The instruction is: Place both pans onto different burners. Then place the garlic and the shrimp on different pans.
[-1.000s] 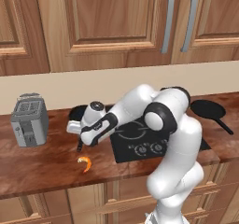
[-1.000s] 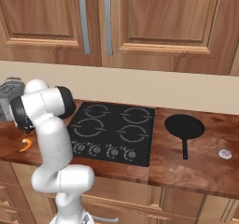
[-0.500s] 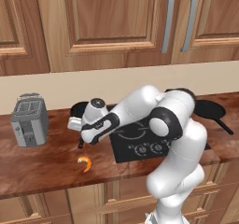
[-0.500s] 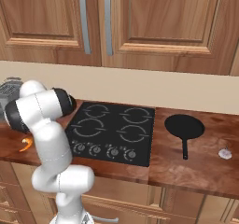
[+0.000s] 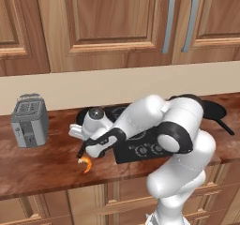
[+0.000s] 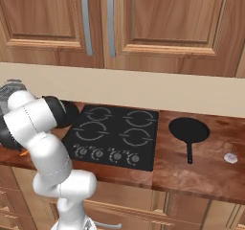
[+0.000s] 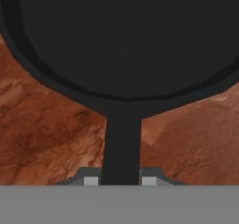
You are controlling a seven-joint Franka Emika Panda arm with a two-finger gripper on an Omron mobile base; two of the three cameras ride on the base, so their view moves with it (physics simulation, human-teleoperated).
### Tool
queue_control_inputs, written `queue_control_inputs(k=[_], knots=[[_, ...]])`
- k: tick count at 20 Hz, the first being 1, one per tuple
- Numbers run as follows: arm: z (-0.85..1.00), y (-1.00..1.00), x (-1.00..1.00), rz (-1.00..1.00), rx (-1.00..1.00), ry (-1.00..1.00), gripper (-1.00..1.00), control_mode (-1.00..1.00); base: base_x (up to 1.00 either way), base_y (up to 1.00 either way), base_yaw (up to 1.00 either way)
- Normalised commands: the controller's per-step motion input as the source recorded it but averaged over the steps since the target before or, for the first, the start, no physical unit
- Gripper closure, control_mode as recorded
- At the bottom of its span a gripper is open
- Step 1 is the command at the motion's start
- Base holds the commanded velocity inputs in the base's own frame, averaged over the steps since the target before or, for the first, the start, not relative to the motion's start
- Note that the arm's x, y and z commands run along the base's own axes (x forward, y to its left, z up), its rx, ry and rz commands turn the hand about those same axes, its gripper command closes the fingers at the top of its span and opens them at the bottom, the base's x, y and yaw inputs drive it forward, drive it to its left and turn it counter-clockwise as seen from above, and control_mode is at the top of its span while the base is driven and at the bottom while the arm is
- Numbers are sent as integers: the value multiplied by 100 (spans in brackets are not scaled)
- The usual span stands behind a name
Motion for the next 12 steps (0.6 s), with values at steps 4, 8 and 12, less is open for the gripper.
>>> queue_control_inputs(k=[4,8,12], knots=[[-9,-15,-24,-13,0,0,100,-100,0,0,0],[-3,-35,-1,-8,0,0,100,-100,0,0,0],[-1,-46,0,-8,0,0,100,-100,0,0,0]])
